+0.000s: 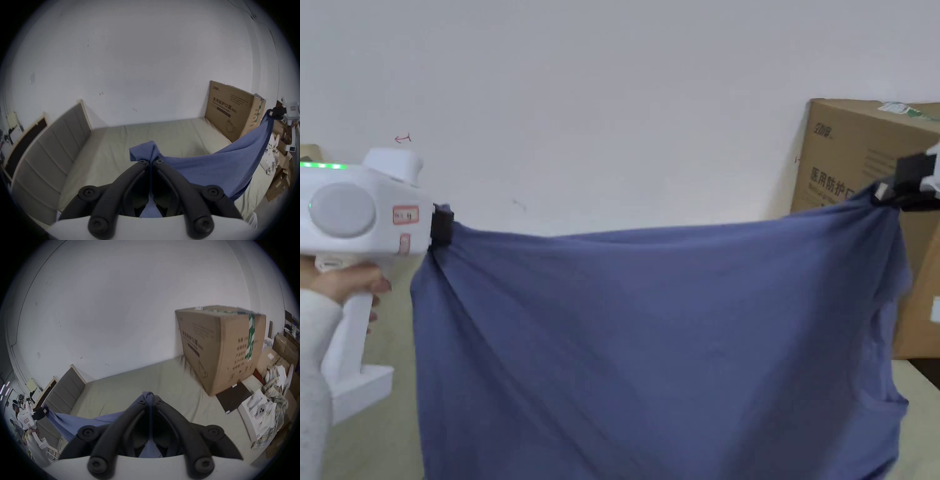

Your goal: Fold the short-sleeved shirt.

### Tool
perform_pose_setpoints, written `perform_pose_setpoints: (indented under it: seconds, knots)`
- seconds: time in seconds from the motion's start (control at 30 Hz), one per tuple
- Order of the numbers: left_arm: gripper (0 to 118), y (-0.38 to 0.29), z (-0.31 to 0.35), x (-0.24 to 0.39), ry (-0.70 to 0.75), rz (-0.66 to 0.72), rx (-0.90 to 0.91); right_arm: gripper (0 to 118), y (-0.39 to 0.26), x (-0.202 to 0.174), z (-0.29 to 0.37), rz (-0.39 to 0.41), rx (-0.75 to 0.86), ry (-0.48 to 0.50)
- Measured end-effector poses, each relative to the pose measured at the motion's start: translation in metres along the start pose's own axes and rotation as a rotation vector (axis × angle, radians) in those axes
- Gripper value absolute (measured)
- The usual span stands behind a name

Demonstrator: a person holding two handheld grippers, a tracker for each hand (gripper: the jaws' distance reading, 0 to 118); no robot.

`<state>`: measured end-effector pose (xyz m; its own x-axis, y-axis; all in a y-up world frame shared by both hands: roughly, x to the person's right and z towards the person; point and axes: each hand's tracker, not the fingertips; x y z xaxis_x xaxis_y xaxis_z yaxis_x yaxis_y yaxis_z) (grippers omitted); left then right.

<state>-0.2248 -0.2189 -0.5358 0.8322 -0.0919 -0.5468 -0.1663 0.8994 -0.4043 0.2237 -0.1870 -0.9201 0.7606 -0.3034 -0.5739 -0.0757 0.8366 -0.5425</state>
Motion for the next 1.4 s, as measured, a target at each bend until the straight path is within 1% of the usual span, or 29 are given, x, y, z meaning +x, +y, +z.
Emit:
perform_pose_setpoints:
  seconds: [0.07, 0.17, 0.2, 0.27, 0.4, 0.47, 0.5, 0.6, 0.7, 0.83, 0.97, 1.03, 1.13, 1.2, 1.23, 1.27, 1.37, 1.4]
  knots:
    - [0, 0.021, -0.001, -0.007, -0.011, 0.02, 0.014, 2, 0.02, -0.011, -0.001, -0.009, 0.02, 0.001]
    - [0, 0.052, -0.012, -0.018, 0.055, 0.011, 0.047, 2, 0.051, -0.029, -0.017, -0.018, 0.033, 0.005]
    - [0, 0.061, -0.017, -0.021, 0.053, 0.02, 0.046, 2, 0.062, -0.037, -0.023, -0.022, 0.034, 0.006]
    - [0, 0.08, -0.027, -0.028, 0.066, 0.017, 0.057, 2, 0.079, -0.053, -0.034, -0.013, 0.059, -0.002]
    - [0, 0.115, -0.049, -0.043, 0.128, -0.022, 0.07, 2, 0.112, -0.086, -0.043, 0.047, 0.092, 0.021]
    - [0, 0.127, -0.053, -0.053, 0.133, 0.009, 0.109, 2, 0.123, -0.095, -0.043, 0.053, 0.11, 0.023]
    - [0, 0.132, -0.053, -0.056, 0.136, 0.007, 0.113, 2, 0.128, -0.098, -0.042, 0.067, 0.121, 0.023]
    - [0, 0.141, -0.055, -0.065, 0.135, 0.028, 0.141, 2, 0.136, -0.104, -0.039, 0.078, 0.147, 0.03]
    - [0, 0.139, -0.054, -0.067, 0.14, 0.042, 0.181, 2, 0.141, -0.104, -0.034, 0.067, 0.183, 0.062]
    - [0, 0.129, -0.06, -0.063, 0.135, -0.001, 0.175, 2, 0.134, -0.103, -0.035, 0.074, 0.189, 0.067]
    - [0, 0.113, -0.079, -0.057, 0.147, -0.001, 0.141, 2, 0.119, -0.096, -0.056, 0.074, 0.16, 0.064]
    - [0, 0.098, -0.095, -0.054, 0.134, -0.009, 0.107, 2, 0.104, -0.09, -0.077, 0.08, 0.119, 0.024]
    - [0, 0.063, -0.132, -0.04, 0.172, -0.065, 0.029, 2, 0.07, -0.073, -0.119, 0.04, 0.04, 0.002]
    - [0, 0.026, -0.166, -0.029, 0.188, -0.088, -0.046, 2, 0.035, -0.061, -0.156, 0.026, -0.035, -0.023]
    - [0, 0.008, -0.182, -0.026, 0.184, -0.078, -0.092, 2, 0.016, -0.055, -0.172, 0.015, -0.062, -0.04]
    - [0, -0.017, -0.2, -0.021, 0.175, -0.077, -0.142, 2, -0.007, -0.046, -0.193, 0.012, -0.125, -0.058]
    - [0, -0.092, -0.241, -0.011, 0.15, -0.05, -0.292, 2, -0.087, -0.013, -0.243, -0.04, -0.285, -0.122]
    - [0, -0.117, -0.251, -0.008, 0.151, -0.031, -0.337, 2, -0.113, -0.002, -0.256, -0.084, -0.335, -0.147]
